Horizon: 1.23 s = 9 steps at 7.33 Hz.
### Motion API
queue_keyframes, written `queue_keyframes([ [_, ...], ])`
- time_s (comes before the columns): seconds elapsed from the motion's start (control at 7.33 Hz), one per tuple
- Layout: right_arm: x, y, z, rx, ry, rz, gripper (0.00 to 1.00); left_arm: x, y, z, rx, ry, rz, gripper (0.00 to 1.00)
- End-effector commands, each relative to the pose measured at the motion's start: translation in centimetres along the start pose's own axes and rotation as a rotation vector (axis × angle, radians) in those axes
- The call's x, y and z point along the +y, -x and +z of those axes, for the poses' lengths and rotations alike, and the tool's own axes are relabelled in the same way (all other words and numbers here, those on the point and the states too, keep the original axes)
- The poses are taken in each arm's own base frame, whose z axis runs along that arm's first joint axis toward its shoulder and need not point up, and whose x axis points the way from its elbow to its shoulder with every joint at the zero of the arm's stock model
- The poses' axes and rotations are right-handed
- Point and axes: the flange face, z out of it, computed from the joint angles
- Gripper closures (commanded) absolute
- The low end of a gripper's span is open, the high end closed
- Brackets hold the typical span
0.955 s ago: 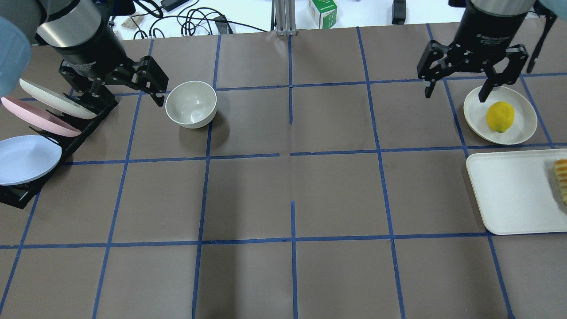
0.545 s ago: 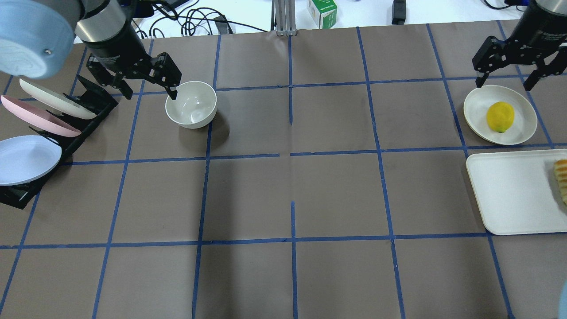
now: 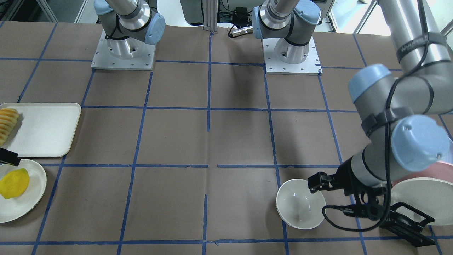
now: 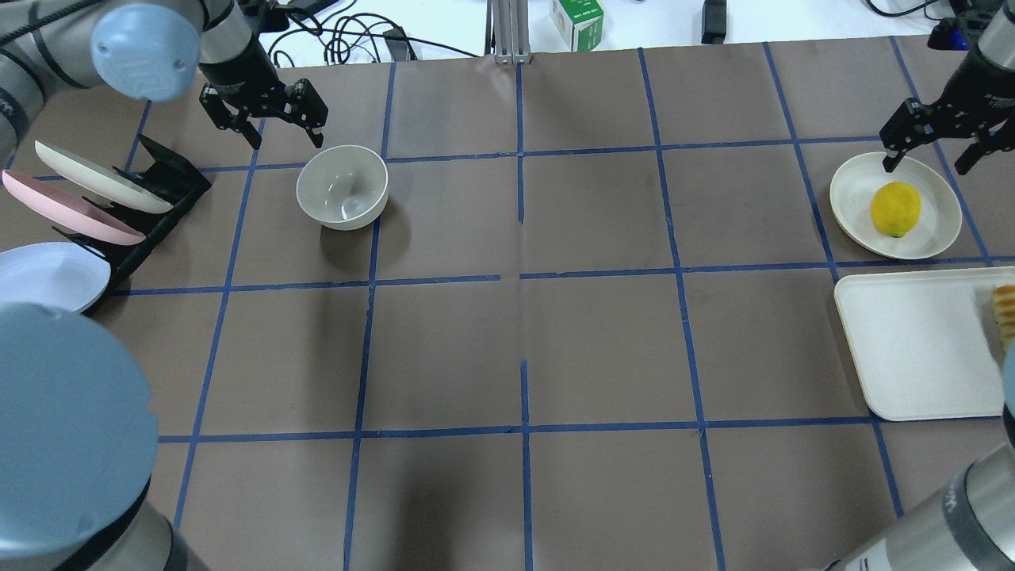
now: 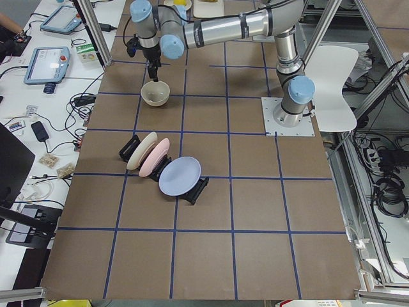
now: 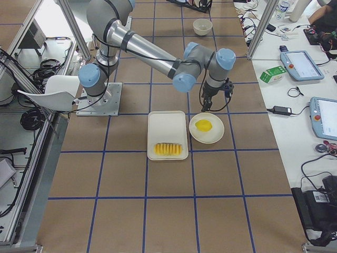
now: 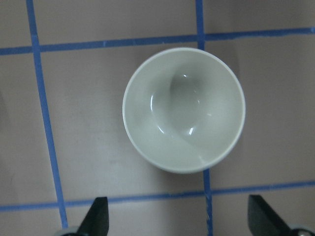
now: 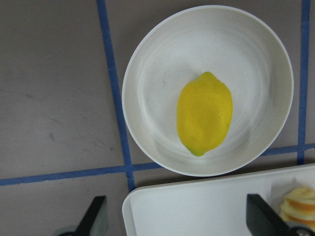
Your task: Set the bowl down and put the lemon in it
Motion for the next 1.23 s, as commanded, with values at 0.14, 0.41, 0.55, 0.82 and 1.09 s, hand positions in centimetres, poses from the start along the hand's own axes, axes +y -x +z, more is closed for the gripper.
queue_keyframes([
  [0.14, -4.1, -2.6, 7.1, 0.048, -0.049, 0.006, 0.00, -2.5, 2.9, 6.6, 0.015, -0.002, 0.014, 0.00],
  [0.41, -4.6, -2.5, 9.5, 0.024, -0.025, 0.024, 0.00, -2.6, 4.0, 9.1, 0.017, 0.006, -0.012, 0.00],
  [0.55, -4.9, -2.5, 11.1, 0.017, -0.003, 0.022, 0.00, -2.2, 3.9, 10.0, 0.026, 0.021, -0.013, 0.00],
  [0.82, -4.7, -2.5, 11.5, 0.014, 0.021, 0.019, 0.50, -0.8, 3.7, 11.1, 0.031, 0.053, -0.006, 0.02],
  [1.09, -4.6, -2.7, 10.4, 0.026, 0.011, 0.011, 1.00, 0.6, 2.1, 12.0, 0.029, 0.077, 0.016, 0.09],
])
